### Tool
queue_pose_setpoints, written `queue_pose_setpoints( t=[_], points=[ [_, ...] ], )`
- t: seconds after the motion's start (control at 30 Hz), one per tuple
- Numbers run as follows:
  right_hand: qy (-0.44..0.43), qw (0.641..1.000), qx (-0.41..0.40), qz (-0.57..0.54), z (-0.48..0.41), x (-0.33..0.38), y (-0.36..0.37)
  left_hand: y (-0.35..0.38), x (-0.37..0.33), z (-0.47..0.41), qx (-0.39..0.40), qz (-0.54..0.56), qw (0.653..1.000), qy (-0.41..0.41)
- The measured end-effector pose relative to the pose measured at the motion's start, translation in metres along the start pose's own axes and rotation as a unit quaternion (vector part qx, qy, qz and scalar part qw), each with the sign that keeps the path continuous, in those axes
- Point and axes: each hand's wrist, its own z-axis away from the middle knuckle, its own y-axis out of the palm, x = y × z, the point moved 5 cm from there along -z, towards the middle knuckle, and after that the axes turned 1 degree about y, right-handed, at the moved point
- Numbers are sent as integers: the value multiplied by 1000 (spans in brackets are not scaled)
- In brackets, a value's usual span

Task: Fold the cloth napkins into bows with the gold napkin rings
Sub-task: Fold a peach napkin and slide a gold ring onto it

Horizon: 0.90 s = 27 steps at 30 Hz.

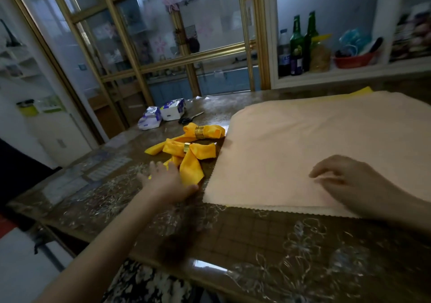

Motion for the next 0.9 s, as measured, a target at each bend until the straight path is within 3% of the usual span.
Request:
queue_pose_setpoints(
  t=[0.13,0.3,0.47,0.67,0.9],
  points=[
    [115,989,-93,3,8,-61,-49,-19,-98,44,-46,-13,985,164],
    [249,957,-152,14,36,-127,-95,-6,-237,86,-4,-3,941,339],
    [334,911,-230,-67,69,-169,-132,9,-357,118,39,69,883,462],
    [320,906,-251,-115,62,-181,-139,24,-381,113,21,59,874,482],
    [319,906,-265,-83,59,-196,-145,26,-386,116,21,90,869,486]
  ],
)
